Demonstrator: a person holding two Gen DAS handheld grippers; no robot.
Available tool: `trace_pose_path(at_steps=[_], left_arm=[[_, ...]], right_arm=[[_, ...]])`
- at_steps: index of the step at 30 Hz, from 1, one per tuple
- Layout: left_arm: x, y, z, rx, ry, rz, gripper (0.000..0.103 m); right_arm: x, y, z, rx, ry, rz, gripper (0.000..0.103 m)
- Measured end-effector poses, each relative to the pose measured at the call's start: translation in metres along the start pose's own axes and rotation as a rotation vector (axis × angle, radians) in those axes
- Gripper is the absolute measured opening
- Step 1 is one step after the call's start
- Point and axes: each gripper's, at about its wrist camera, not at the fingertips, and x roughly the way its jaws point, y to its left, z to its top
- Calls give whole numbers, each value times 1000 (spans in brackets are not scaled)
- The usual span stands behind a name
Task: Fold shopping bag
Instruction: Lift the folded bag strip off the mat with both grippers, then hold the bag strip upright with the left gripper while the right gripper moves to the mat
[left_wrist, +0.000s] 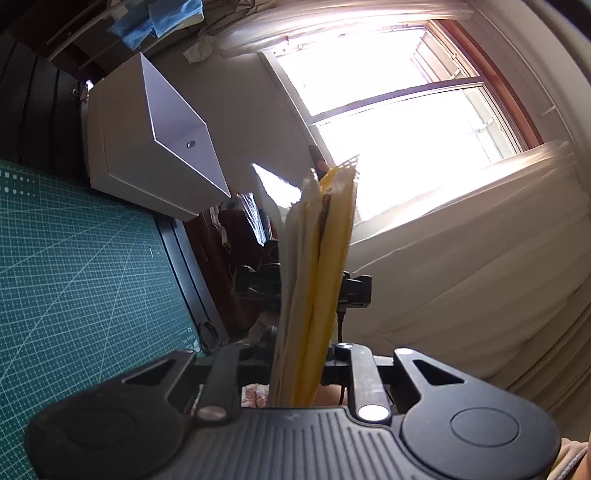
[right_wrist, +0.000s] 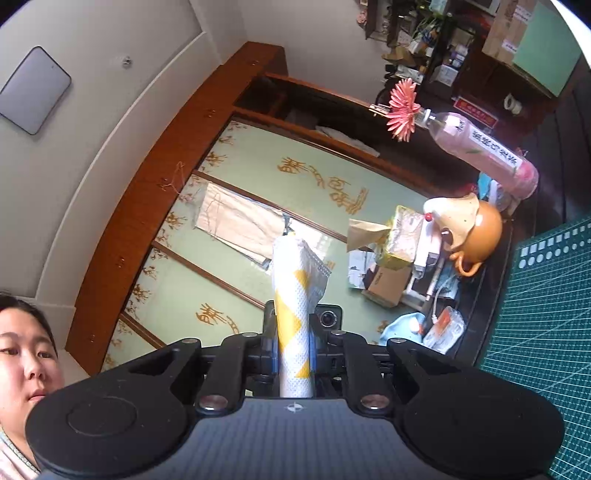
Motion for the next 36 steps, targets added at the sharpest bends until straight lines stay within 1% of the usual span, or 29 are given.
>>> trace_pose_path(at_steps=[1, 2, 4, 5, 6, 7, 9, 10, 11, 12, 13, 14, 15, 16, 17, 18, 20, 21, 22, 24, 25, 26, 27, 28, 29, 30, 32, 33, 36], left_arm=[[1, -3, -2, 18, -16, 9, 14], [1, -7, -5, 39, -32, 24, 14], [1, -15, -7, 81, -64, 80, 14], [0, -20, -7, 108, -79, 119, 14], [0, -24, -7, 135, -95, 162, 14], [-2, -27, -7, 163, -115, 212, 14], [-5, -31, -8, 208, -141, 302, 14], [-5, -34, -9, 245, -154, 360, 14], [-3, -39, -11, 324, -174, 482, 14], [2, -43, -12, 377, -175, 572, 15], [5, -46, -14, 421, -171, 641, 15], [7, -47, -15, 446, -168, 695, 15], [13, -46, -16, 482, -170, 782, 15], [18, -44, -18, 504, -183, 840, 15], [24, -40, -19, 520, -192, 886, 15], [30, -36, -18, 526, -194, 916, 15], [35, -32, -17, 523, -208, 986, 16], [37, -29, -15, 518, -208, 1005, 16], [37, -28, -14, 513, -208, 1012, 16], [36, -28, -13, 490, -208, 1019, 18], [37, -29, -13, 465, -204, 1024, 25], [38, -27, -10, 414, -197, 1037, 28], [40, -29, -10, 407, -198, 1048, 28], [41, -31, -12, 416, -207, 1052, 28], [43, -31, -12, 424, -214, 1065, 22], [45, -32, -14, 436, -220, 1079, 19], [52, -32, -17, 484, -250, 1121, 15], [55, -31, -18, 506, -260, 1136, 15], [63, -24, -18, 539, -250, 1134, 11]], right_arm=[[0, -1, 1, 3, -3, -4, 15], [-1, -1, 1, 1, -3, -7, 18], [-2, 2, 1, -18, 0, -18, 23], [-3, 4, 2, -32, 0, -31, 35], [-6, 8, 4, -57, -1, -67, 45], [-8, 12, 7, -83, -2, -103, 58], [-17, 18, 15, -112, -12, -196, 58], [-25, 22, 21, -112, -30, -275, 58], [-33, 26, 27, -112, -47, -354, 58], [-41, 31, 32, -117, -62, -442, 58], [-47, 39, 37, -141, -69, -558, 58], [-52, 46, 40, -170, -75, -682, 57], [-56, 55, 41, -213, -84, -839, 57], [-59, 66, 41, -277, -96, -1034, 56], [-61, 71, 39, -318, -96, -1148, 56], [-63, 74, 38, -346, -74, -1231, 55], [-71, 77, 34, -381, 51, -1422, 54], [-76, 74, 32, -350, 100, -1468, 54], [-86, 70, 28, -291, 165, -1531, 53], [-97, 63, 23, -201, 204, -1588, 53], [-108, 56, 19, -110, 228, -1616, 52], [-117, 49, 15, -24, 248, -1635, 47], [-123, 44, 12, 52, 256, -1626, 44], [-132, 36, 7, 147, 260, -1593, 38], [-139, 31, 2, 203, 254, -1563, 37], [-141, 27, 0, 236, 251, -1558, 37], [-145, 17, -4, 304, 254, -1566, 37], [-145, 15, -5, 311, 260, -1576, 37], [-143, 5, -7, 334, 280, -1614, 36]])
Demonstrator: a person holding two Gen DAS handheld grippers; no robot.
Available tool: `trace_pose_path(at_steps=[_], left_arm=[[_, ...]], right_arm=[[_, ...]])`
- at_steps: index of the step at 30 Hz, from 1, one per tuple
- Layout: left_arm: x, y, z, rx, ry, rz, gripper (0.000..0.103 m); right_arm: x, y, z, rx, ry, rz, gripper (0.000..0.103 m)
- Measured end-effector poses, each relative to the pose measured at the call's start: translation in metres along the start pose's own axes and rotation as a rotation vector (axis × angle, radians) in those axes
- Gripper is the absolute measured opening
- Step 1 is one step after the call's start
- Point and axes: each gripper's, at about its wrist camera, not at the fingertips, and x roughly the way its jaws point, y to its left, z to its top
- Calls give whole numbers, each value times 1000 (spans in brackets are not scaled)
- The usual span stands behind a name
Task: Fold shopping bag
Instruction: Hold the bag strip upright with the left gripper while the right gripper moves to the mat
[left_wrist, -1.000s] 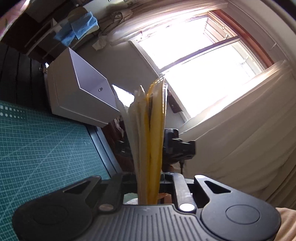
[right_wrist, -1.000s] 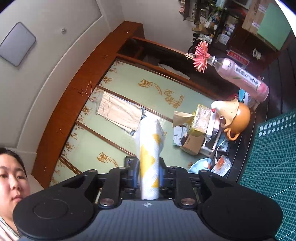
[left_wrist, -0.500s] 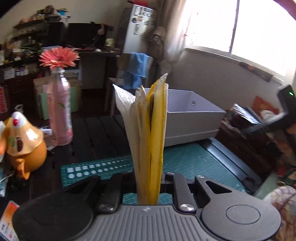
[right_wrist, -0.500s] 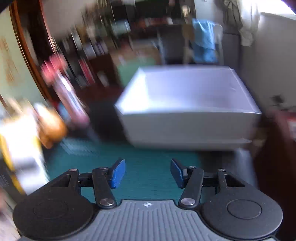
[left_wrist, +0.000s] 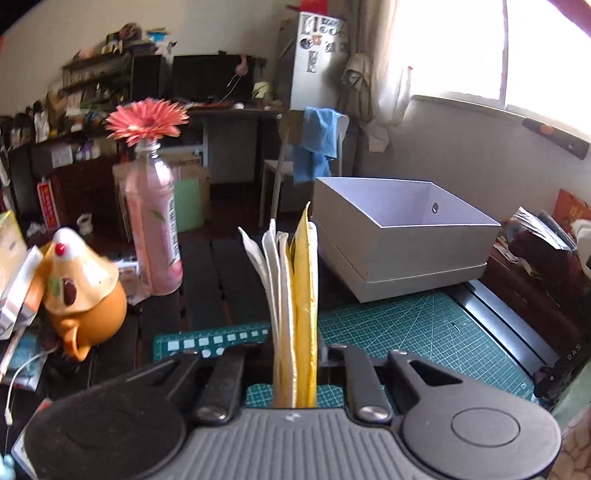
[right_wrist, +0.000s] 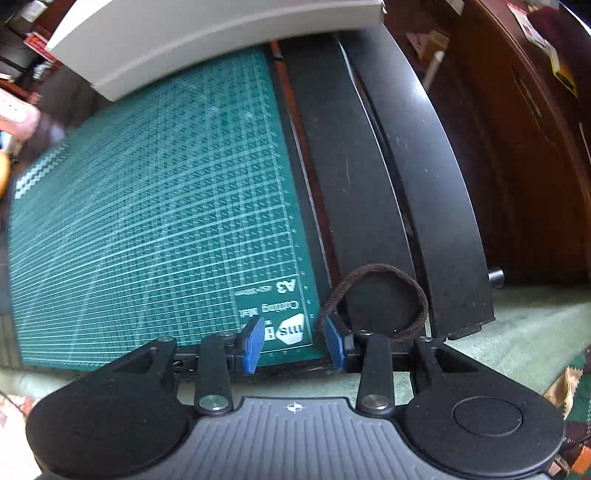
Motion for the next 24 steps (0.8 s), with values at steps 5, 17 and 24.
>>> trace_pose_path(at_steps=[5, 17, 24], left_arm=[[2, 13, -2, -110, 29, -126, 10], [-18, 70, 7, -576, -17, -712, 11], [-17, 66, 8, -525, 66, -860, 15]], right_arm=[[5, 1, 3, -26, 15, -33, 26], [-46, 53, -21, 168, -393, 1109, 63], [-38, 112, -24, -4, -467, 1233, 41]])
